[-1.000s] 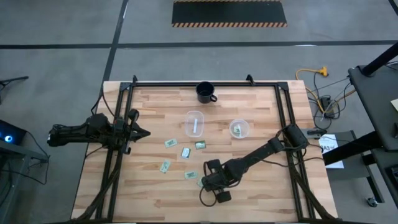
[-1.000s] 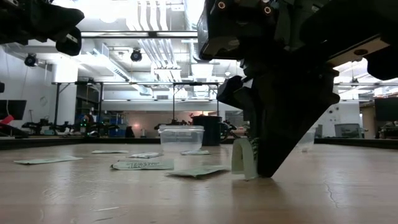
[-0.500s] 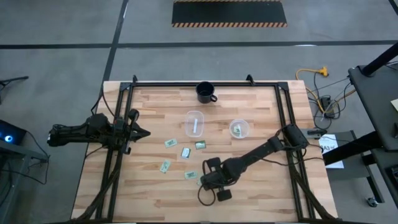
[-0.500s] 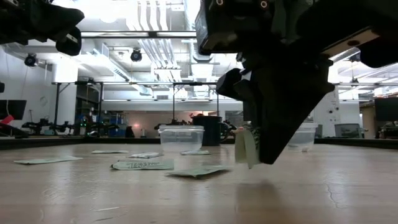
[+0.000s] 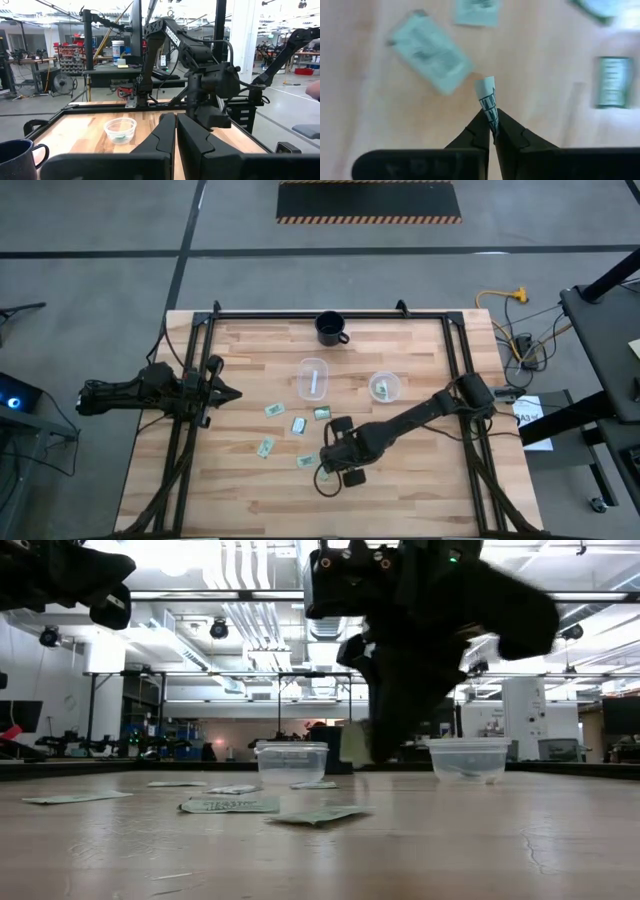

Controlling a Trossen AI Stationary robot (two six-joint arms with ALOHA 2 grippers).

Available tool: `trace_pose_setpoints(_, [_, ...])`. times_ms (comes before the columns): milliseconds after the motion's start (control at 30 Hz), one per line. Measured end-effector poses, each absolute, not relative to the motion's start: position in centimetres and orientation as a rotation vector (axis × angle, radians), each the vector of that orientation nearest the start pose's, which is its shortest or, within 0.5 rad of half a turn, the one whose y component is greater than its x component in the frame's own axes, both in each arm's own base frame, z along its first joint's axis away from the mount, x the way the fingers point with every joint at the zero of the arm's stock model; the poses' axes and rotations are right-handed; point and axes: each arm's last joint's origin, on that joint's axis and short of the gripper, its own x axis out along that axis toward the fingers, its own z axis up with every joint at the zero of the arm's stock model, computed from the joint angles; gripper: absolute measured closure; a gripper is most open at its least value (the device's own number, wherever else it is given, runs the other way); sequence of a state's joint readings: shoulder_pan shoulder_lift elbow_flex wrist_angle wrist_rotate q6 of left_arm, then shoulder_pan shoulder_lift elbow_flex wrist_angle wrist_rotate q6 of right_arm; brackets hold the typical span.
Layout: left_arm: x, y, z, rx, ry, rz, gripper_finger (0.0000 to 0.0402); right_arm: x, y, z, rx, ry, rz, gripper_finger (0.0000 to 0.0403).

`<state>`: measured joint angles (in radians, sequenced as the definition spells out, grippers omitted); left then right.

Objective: Pick and place items into bin
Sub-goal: Put the white stevia packet into the right transparent bin

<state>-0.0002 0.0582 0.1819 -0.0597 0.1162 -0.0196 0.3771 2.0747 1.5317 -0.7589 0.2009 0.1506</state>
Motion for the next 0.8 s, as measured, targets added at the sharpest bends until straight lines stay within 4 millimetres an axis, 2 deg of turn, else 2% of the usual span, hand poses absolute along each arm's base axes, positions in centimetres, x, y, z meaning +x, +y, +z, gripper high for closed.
trace_pose_setpoints(167, [8.8, -0.3, 21.5, -0.016, -0.063, -0.117, 0.0401, 38.4, 14.2, 17.3, -0.321, 1.197, -0.064, 0.0394])
trace_pose_setpoints(367, [8.8, -0.3, 21.5, -0.016, -0.062, -0.117, 0.0401, 37.1, 13.5, 17.6, -0.285, 1.063, -0.117, 0.0394])
trace_pose_setpoints(533, [8.8, -0.3, 21.5, -0.016, -0.063, -0.117, 0.0401, 34.9, 12.1, 18.0, -0.207, 0.920, -0.163, 0.0394])
trace_pose_setpoints(800, [8.8, -0.3, 21.5, -0.016, -0.062, -0.117, 0.0401, 30.6, 9.5, 18.6, -0.134, 0.666, -0.364, 0.0394])
